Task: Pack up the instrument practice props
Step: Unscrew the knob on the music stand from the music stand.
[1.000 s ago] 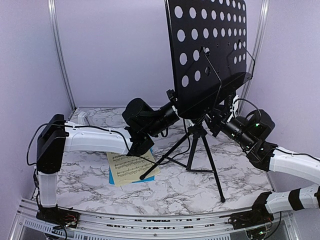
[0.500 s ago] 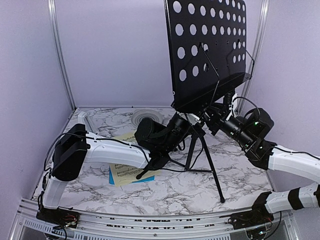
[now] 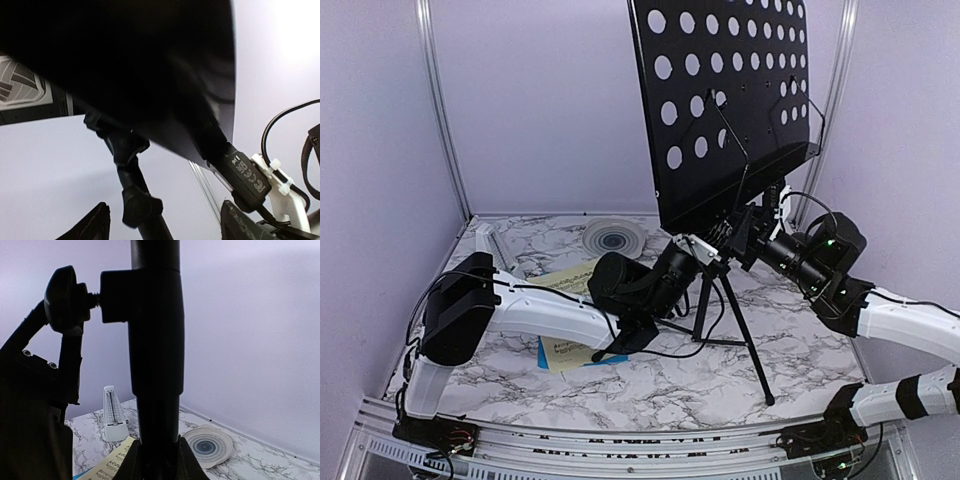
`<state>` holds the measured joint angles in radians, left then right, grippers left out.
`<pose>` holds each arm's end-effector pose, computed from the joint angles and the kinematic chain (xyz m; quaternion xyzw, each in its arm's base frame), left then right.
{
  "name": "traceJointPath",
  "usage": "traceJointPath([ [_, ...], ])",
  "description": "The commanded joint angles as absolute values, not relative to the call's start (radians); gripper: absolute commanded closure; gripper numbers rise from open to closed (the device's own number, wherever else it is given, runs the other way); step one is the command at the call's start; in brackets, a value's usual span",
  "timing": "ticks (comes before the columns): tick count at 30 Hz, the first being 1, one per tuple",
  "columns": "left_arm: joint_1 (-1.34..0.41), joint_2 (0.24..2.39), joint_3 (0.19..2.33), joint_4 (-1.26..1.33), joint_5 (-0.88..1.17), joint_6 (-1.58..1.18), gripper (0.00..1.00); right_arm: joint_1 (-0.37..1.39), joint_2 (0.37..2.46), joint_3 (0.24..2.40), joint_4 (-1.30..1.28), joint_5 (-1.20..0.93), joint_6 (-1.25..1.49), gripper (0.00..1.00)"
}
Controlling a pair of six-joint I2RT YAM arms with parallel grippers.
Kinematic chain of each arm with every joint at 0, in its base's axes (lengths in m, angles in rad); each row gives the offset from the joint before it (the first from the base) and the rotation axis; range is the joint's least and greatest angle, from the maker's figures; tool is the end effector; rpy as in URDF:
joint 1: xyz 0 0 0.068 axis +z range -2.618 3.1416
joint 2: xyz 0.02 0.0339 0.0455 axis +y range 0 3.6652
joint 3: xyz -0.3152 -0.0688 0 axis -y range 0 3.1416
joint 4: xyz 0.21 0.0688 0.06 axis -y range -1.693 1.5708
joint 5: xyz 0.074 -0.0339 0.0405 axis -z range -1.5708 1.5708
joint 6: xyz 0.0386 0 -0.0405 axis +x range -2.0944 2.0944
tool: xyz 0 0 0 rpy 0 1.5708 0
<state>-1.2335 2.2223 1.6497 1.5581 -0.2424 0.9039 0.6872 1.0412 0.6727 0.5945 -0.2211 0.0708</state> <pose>0.1682 -0.4515 0.3937 0.1953 0.2393 -0.1215 0.9433 0.1393 0.1252 0.3909 -0.2700 0.5637 0.3515 0.6969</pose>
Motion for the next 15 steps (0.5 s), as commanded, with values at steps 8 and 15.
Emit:
traceJointPath([
  [8, -1.146, 1.999, 1.388, 1.504, 0.024, 1.009, 0.22, 0.692, 1.02, 0.756, 0.638, -0.217, 0.062, 0.88],
  [15, -1.063, 1.912, 1.344, 1.346, 0.261, 1.08, 0.23, 0.692, 1.017, 0.759, 0.628, -0.219, 0.061, 0.88],
])
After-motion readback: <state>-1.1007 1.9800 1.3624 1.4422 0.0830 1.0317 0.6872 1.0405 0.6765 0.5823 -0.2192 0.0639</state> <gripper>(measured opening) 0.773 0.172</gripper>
